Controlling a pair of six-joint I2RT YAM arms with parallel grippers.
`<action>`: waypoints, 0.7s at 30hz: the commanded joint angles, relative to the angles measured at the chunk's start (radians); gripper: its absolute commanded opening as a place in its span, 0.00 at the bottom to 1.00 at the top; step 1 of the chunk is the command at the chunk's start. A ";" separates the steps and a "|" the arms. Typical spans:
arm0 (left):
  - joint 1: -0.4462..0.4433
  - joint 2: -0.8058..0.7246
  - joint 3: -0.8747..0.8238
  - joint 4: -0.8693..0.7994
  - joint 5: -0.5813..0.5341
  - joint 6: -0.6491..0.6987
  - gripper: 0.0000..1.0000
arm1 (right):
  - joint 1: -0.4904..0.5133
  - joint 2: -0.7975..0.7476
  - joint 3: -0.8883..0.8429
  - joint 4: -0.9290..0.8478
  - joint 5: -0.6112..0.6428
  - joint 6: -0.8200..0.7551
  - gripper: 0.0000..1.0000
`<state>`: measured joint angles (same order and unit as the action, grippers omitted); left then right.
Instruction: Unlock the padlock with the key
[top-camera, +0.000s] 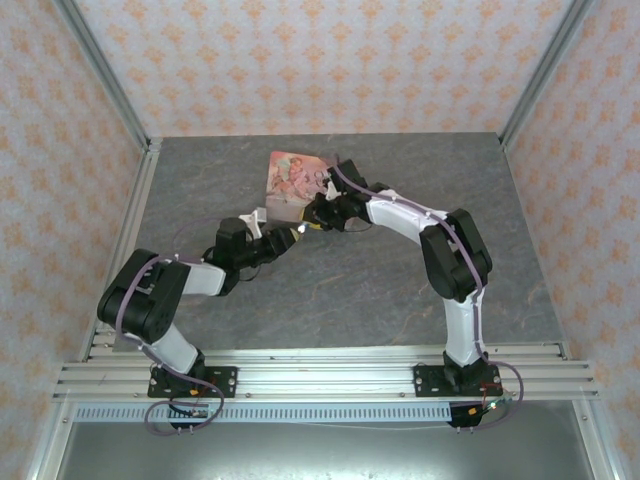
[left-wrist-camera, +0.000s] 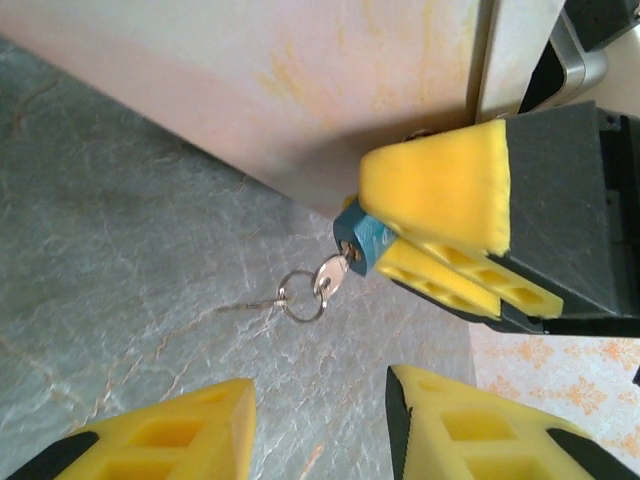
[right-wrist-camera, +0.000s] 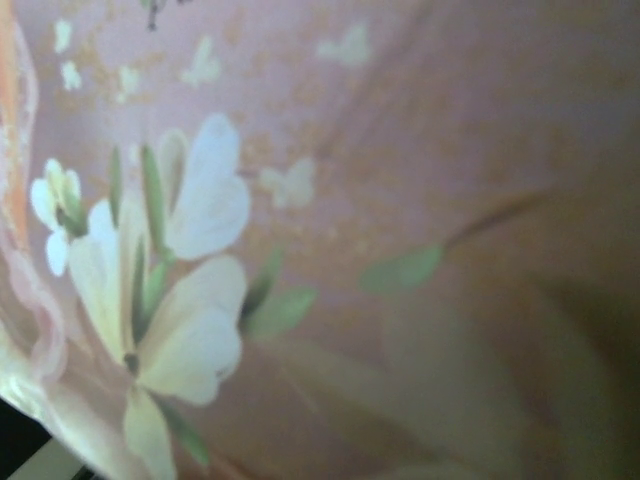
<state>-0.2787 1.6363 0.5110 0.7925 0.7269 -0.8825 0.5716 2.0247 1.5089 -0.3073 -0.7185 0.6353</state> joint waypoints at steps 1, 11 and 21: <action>0.009 0.023 0.043 0.086 0.036 0.043 0.40 | -0.001 -0.008 0.034 -0.105 -0.128 0.043 0.00; 0.010 0.119 0.103 0.160 0.060 0.019 0.39 | -0.010 0.016 0.061 -0.137 -0.164 0.033 0.00; 0.010 0.108 0.129 0.096 0.086 0.031 0.13 | -0.018 0.043 0.083 -0.141 -0.156 0.053 0.00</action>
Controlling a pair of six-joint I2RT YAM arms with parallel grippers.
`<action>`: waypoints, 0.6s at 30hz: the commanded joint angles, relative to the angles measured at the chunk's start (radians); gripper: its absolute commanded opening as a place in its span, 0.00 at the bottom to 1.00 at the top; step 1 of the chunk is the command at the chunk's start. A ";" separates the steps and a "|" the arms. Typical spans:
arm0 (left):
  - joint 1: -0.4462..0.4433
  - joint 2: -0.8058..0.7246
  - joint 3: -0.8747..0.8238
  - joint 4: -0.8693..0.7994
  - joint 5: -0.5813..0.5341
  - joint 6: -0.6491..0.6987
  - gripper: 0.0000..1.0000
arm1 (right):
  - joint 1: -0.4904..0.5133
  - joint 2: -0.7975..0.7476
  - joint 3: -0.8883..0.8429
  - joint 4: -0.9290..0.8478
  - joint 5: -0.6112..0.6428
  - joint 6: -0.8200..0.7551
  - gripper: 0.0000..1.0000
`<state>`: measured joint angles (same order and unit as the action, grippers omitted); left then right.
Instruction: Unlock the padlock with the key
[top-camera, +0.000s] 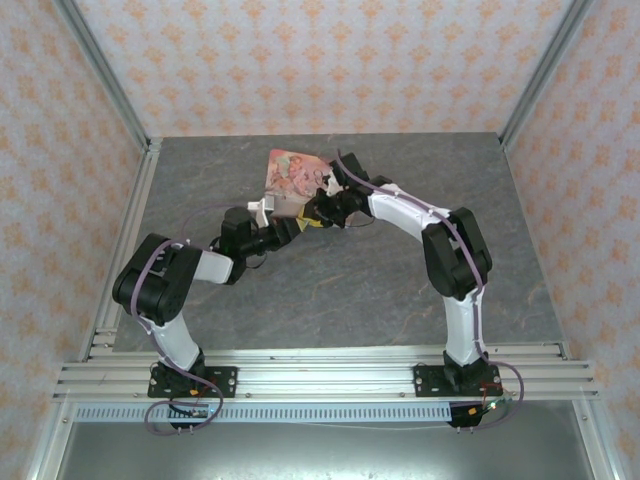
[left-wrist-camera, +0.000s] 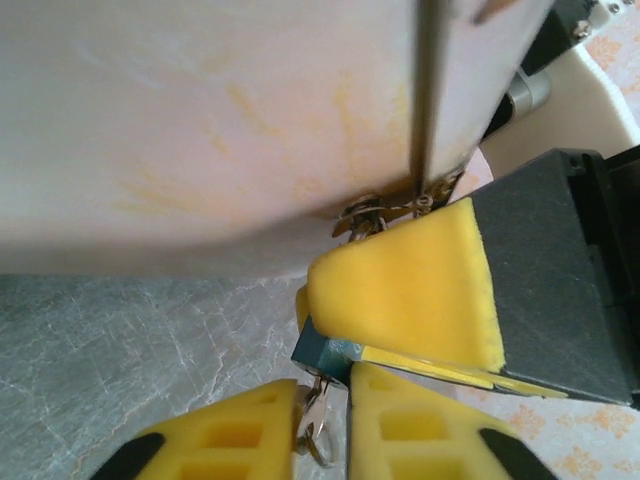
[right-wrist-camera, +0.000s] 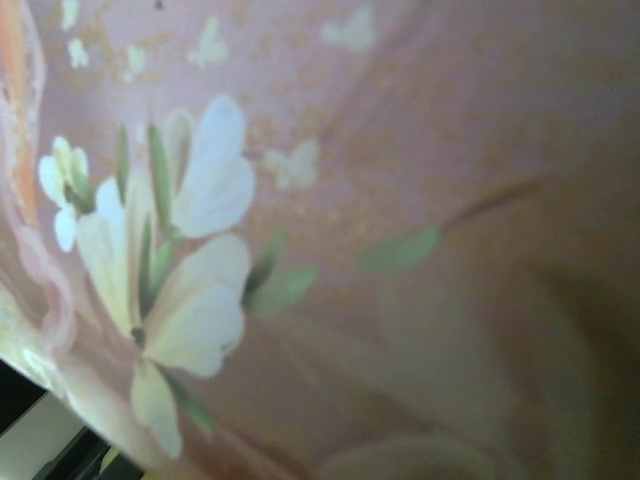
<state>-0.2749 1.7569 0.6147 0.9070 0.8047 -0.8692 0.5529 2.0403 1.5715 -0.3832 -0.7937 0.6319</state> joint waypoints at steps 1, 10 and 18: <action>0.006 -0.020 0.025 -0.034 0.011 0.025 0.09 | 0.001 0.028 0.022 -0.062 -0.078 0.062 0.00; 0.006 -0.057 0.042 -0.137 0.009 0.073 0.00 | 0.001 0.026 -0.010 -0.010 -0.057 0.126 0.01; 0.006 -0.023 0.040 -0.155 0.001 0.095 0.00 | 0.006 0.001 -0.075 0.030 -0.013 0.159 0.34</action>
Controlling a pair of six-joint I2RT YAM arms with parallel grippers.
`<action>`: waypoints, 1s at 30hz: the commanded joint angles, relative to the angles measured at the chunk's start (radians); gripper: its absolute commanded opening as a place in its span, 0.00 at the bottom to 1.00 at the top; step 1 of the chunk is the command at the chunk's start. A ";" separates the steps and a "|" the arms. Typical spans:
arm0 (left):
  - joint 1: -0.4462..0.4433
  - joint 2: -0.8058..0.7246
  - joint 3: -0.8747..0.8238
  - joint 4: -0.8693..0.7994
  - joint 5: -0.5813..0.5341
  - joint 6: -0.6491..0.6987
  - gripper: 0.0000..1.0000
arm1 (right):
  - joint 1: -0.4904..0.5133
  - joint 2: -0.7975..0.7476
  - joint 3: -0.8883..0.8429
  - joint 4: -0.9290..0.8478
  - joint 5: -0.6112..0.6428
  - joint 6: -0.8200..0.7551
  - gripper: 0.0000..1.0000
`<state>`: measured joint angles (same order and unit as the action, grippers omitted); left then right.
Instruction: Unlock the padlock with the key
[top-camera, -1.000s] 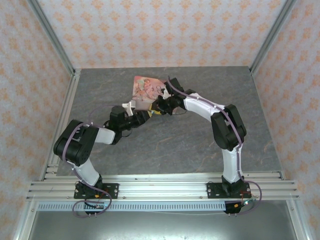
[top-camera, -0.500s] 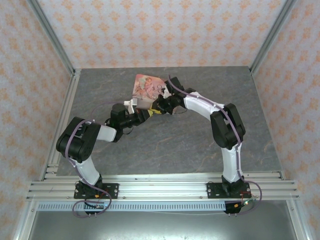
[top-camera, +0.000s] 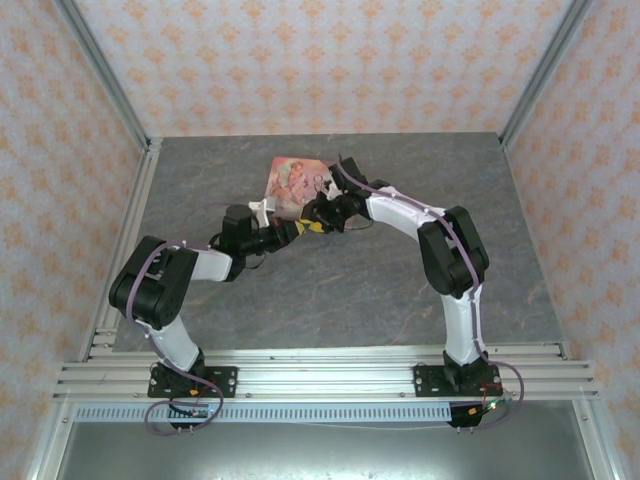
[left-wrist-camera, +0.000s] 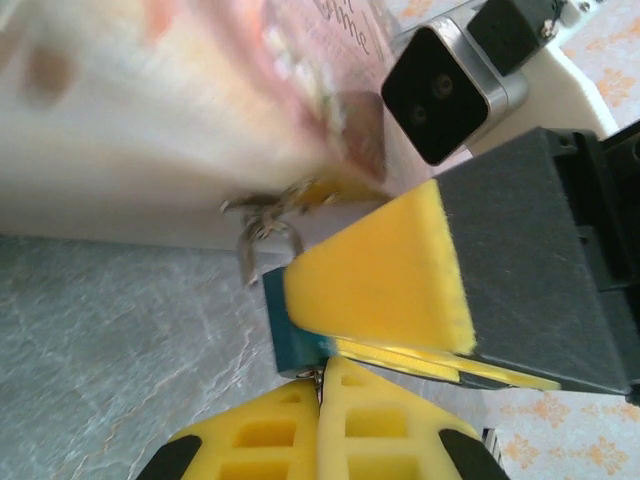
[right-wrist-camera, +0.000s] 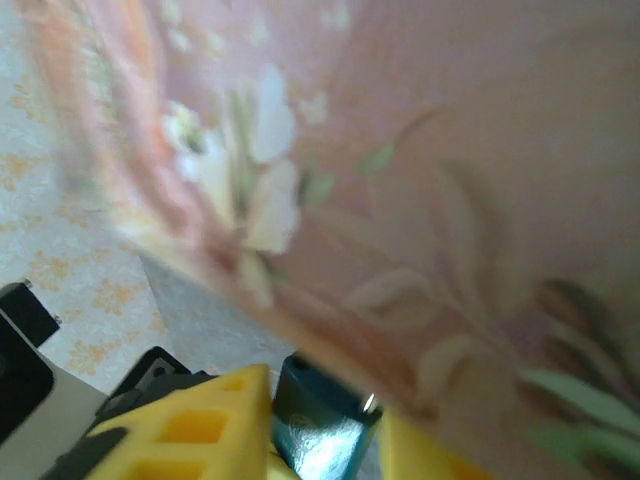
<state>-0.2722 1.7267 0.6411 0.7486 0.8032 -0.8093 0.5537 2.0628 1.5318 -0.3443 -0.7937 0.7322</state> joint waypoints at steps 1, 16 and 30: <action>0.004 0.012 0.013 0.007 0.002 0.035 0.00 | 0.007 -0.025 -0.046 0.003 -0.008 0.065 0.36; 0.003 0.037 0.003 0.002 0.002 0.039 0.00 | 0.050 -0.020 -0.108 0.084 0.096 0.158 0.36; -0.025 -0.001 0.049 -0.200 -0.022 0.185 0.00 | 0.066 -0.028 -0.135 0.109 0.129 0.207 0.00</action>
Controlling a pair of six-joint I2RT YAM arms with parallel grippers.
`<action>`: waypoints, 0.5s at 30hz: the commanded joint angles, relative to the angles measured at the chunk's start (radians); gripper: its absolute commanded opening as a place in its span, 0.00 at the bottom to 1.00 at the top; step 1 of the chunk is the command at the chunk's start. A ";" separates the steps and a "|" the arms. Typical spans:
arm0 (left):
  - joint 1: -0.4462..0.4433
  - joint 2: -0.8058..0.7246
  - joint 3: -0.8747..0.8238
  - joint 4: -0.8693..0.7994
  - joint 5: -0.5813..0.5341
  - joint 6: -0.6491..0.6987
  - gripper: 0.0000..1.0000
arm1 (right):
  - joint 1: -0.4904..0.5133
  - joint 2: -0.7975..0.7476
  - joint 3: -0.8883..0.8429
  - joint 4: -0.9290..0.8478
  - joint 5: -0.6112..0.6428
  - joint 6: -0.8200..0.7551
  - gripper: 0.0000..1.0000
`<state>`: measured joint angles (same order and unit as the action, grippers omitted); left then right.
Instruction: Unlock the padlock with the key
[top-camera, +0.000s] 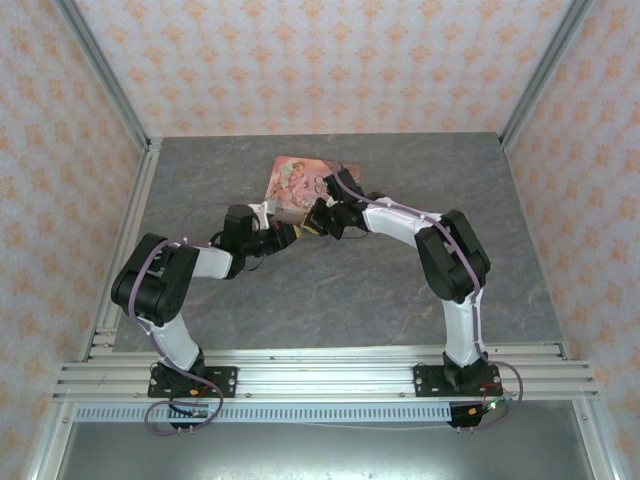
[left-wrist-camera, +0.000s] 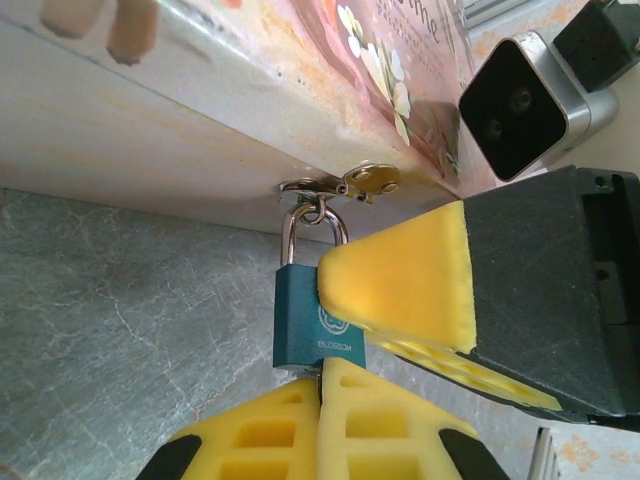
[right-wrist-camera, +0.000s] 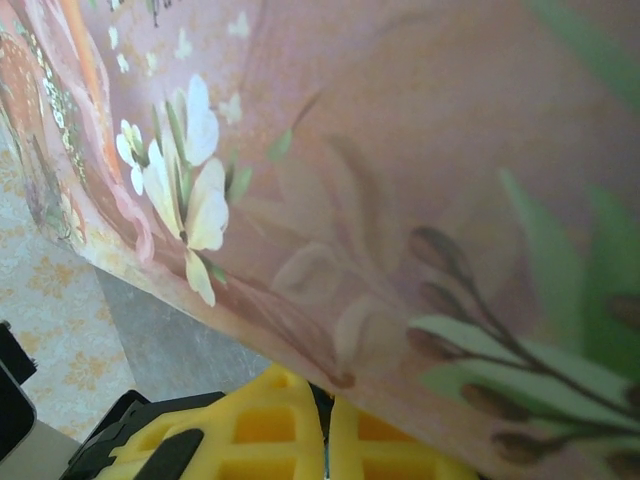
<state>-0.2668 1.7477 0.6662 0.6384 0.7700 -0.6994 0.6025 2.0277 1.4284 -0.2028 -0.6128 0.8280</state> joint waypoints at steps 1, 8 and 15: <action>-0.033 -0.025 0.029 -0.105 0.008 0.088 0.00 | 0.019 0.008 -0.032 -0.025 -0.053 0.117 0.00; -0.075 -0.108 0.064 -0.287 -0.087 0.259 0.00 | 0.025 0.009 -0.057 0.042 -0.064 0.174 0.00; -0.077 -0.130 0.097 -0.392 -0.124 0.301 0.18 | 0.025 0.000 -0.095 0.124 -0.069 0.209 0.00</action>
<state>-0.3210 1.6318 0.7395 0.3279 0.5892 -0.4397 0.6193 2.0071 1.3689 -0.1017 -0.6064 0.8978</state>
